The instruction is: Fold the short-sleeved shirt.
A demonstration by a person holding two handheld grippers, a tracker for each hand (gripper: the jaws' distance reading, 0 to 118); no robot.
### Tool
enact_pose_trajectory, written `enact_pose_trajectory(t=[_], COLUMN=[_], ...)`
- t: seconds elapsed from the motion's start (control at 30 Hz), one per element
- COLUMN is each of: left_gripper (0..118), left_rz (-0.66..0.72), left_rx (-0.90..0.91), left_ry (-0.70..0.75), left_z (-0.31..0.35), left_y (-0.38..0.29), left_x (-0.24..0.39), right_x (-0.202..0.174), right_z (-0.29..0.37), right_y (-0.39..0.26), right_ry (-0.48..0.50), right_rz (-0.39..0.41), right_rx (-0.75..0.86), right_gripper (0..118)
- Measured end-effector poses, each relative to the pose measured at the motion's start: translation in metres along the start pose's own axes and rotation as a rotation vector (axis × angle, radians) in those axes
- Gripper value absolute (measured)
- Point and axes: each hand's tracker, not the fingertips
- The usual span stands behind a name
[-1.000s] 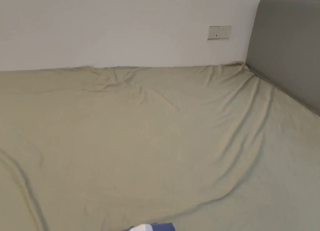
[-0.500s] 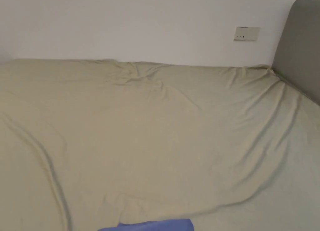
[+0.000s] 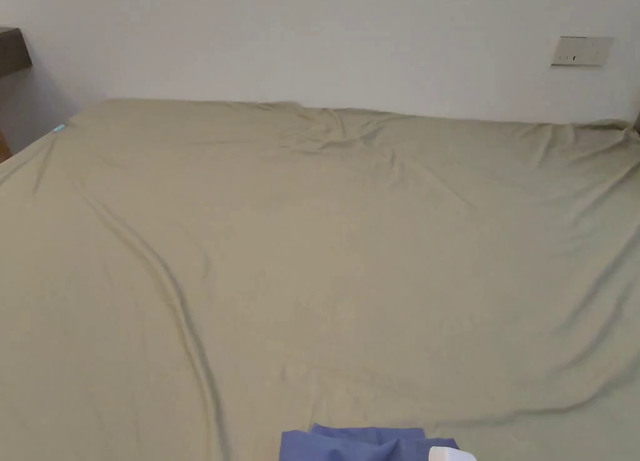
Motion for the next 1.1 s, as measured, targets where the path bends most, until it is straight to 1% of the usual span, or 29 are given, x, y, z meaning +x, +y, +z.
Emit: enact_pose_trajectory(t=[0.03, 0.07, 0.13, 0.17, 0.23, 0.27, 0.3, 0.33, 0.37, 0.4, 0.43, 0.47, 0.5, 0.53, 0.57, 0.67, 0.77, 0.87, 0.9, 0.93, 1.0, 1.07, 1.1], left_gripper=[99, 100, 100, 99, 96, 90, 80, 74, 68, 52, 30, 30, 29, 29, 28, 28, 28, 28, 28, 28, 28, 28, 29], left_rz=[-0.006, -0.016, 0.005, 0.031, 0.045, 0.056, 0.077, 0.088, 0.072, 0.052, 0.045, 0.085, 0.16, 0.19, 0.191, 0.125, 0.084, 0.016, 0.013, 0.009, -0.012, -0.052, -0.068], left_rx=[-0.021, -0.041, -0.075, -0.106, -0.144, -0.164, -0.159, -0.153, -0.138, -0.135, -0.153, -0.173, -0.194, -0.232, -0.25, -0.251, -0.225, -0.159, -0.133, -0.117, -0.091, -0.075, -0.067], left_ry=[-0.023, -0.039, -0.045, -0.013, -0.046, -0.088, -0.143, -0.143, -0.132, -0.139, -0.043, -0.022, -0.126, -0.116, -0.102, -0.085, 0.042, 0.196, 0.265, 0.308, 0.437, 0.58, 0.645], left_z=[-0.012, -0.026, -0.059, -0.076, -0.104, -0.119, -0.129, -0.136, -0.14, -0.142, -0.146, -0.144, -0.141, -0.138, -0.135, -0.11, -0.075, -0.026, -0.008, 0.007, 0.037, 0.058, 0.068], left_y=[0.002, 0.005, 0.01, 0.012, 0.012, 0.009, 0.007, 0.004, 0.004, 0.005, 0.008, 0.012, 0.018, 0.025, 0.029, 0.048, 0.077, 0.108, 0.119, 0.128, 0.147, 0.165, 0.175], left_x=[0.0, 0.0, -0.001, 0.001, 0.001, 0.0, 0.001, 0.004, 0.004, 0.006, 0.007, 0.003, -0.002, -0.004, -0.005, -0.012, -0.029, -0.056, -0.067, -0.076, -0.09, -0.103, -0.109], right_x=[0.001, 0.003, 0.004, 0.003, 0.002, 0.002, 0.002, 0.003, 0.004, 0.005, 0.005, 0.005, 0.004, 0.003, 0.002, 0.003, 0.005, 0.004, 0.004, 0.004, 0.006, 0.006, 0.006], right_z=[0.001, 0.0, 0.003, 0.003, 0.004, 0.004, 0.004, 0.005, 0.005, 0.007, 0.011, 0.014, 0.021, 0.03, 0.037, 0.061, 0.081, 0.089, 0.087, 0.087, 0.085, 0.084, 0.084], right_y=[0.001, 0.0, -0.004, -0.005, -0.006, -0.007, -0.008, -0.008, -0.009, -0.009, -0.009, -0.01, -0.012, -0.016, -0.02, -0.029, -0.034, -0.038, -0.038, -0.037, -0.037, -0.037, -0.037], right_ry=[0.006, 0.008, 0.012, 0.012, 0.009, 0.009, 0.009, 0.011, 0.012, 0.019, 0.018, 0.014, 0.02, 0.036, 0.034, 0.01, -0.053, -0.163, -0.198, -0.219, -0.203, -0.173, -0.159], right_rz=[-0.01, -0.011, -0.006, -0.003, -0.004, -0.005, -0.005, -0.01, -0.014, -0.025, -0.038, -0.044, -0.045, -0.044, -0.044, -0.04, -0.029, 0.002, 0.018, 0.018, -0.01, -0.063, -0.076], right_rx=[-0.001, -0.001, 0.01, 0.015, 0.022, 0.026, 0.028, 0.03, 0.031, 0.031, 0.035, 0.029, 0.025, 0.046, 0.057, 0.087, 0.129, 0.18, 0.184, 0.181, 0.185, 0.202, 0.203], right_gripper=[2, 2, 2, 2, 2, 2, 2, 2, 2, 2, 2, 2, 2, 2, 2, 2, 2, 2, 2, 2, 2, 2, 2])
